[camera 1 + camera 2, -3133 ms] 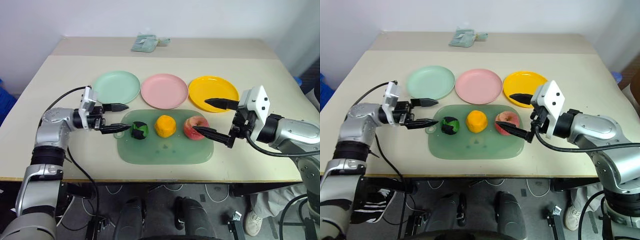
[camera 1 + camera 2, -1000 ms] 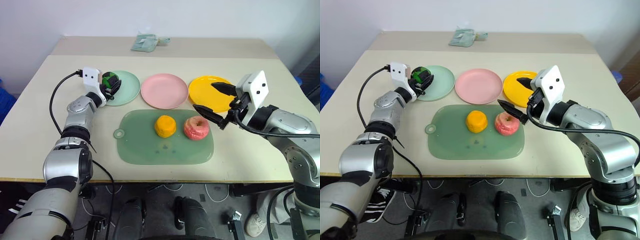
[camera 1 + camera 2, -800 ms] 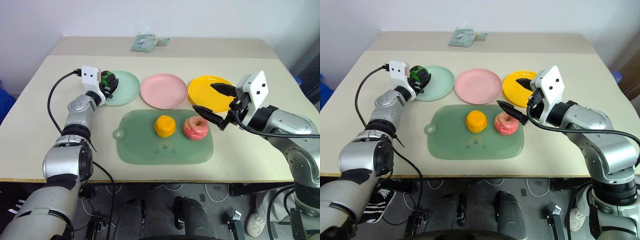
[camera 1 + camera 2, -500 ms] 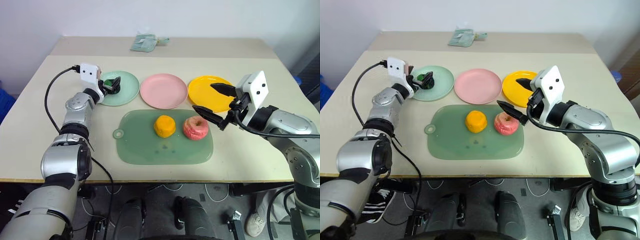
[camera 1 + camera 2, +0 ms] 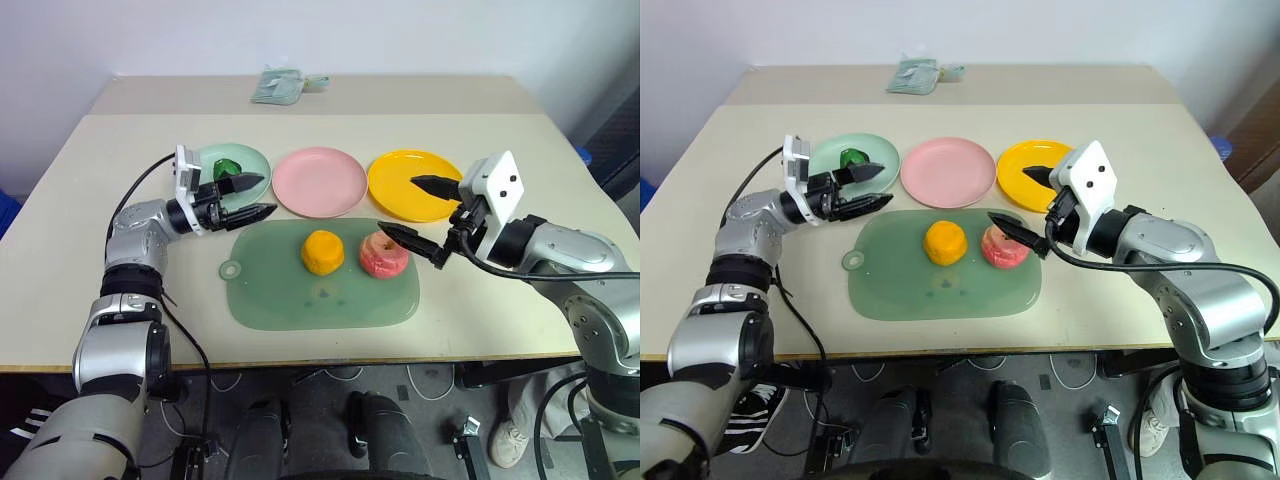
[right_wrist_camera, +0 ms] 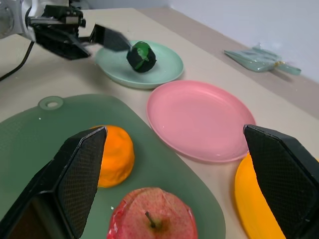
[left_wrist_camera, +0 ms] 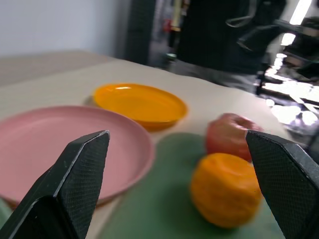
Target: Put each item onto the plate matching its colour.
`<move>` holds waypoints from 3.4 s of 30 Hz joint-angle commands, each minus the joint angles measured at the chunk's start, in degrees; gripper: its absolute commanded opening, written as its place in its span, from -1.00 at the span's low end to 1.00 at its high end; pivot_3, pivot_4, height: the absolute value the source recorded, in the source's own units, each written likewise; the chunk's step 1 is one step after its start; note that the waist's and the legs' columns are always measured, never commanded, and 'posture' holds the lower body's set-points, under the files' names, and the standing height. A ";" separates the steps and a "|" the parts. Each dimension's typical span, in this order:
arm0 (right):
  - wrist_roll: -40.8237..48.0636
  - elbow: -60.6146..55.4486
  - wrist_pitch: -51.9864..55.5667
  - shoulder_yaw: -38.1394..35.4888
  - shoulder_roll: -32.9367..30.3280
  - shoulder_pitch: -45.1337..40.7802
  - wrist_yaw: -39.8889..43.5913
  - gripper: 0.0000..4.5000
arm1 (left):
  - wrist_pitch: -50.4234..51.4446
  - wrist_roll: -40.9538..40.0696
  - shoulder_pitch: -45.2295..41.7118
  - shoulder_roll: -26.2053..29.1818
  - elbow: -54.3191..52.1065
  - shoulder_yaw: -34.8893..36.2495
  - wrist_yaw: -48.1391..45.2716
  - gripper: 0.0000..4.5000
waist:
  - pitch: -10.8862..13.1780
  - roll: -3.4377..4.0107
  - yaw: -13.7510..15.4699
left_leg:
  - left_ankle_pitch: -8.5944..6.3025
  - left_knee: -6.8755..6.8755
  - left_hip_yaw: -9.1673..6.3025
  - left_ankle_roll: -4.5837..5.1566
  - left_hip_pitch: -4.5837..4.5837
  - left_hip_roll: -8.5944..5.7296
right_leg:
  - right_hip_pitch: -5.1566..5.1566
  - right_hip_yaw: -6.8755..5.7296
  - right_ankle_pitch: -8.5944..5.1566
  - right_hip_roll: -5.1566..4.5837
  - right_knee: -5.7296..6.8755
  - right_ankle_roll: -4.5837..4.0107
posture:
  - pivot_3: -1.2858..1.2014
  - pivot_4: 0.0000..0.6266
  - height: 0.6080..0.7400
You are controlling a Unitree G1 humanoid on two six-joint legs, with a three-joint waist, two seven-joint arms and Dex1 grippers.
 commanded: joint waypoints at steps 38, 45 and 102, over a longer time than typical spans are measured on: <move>-13.25 16.24 11.64 27.51 15.97 -17.86 -2.99 1.00 | 0.81 -7.27 14.11 11.16 -18.27 -2.02 -4.84 0.98 | -0.02 -0.01 -0.18 | 0.00 -0.01 0.04 0.00 -0.02 -0.02 | -0.04 0.01 -0.07 -0.07 0.00 -0.13 | 0.03 -0.52 1.00; -14.35 19.06 10.15 23.68 17.85 -20.50 -2.67 1.00 | 2.59 -7.78 15.56 11.60 -20.70 -0.77 -4.26 0.98 | -0.01 0.00 -0.19 | 0.00 -0.02 0.04 0.00 -0.03 0.01 | -0.07 0.00 -0.02 -0.03 0.04 -0.03 | 0.03 -0.52 1.00; -17.94 47.14 -12.89 -5.49 16.32 -25.71 -12.11 0.98 | 3.08 -8.96 13.13 4.07 -20.09 0.78 5.72 1.00 | 0.05 0.10 -0.38 | 0.00 -0.17 0.09 0.00 -0.03 0.00 | -0.13 0.05 0.01 -0.03 0.02 0.02 | 0.03 -0.52 1.00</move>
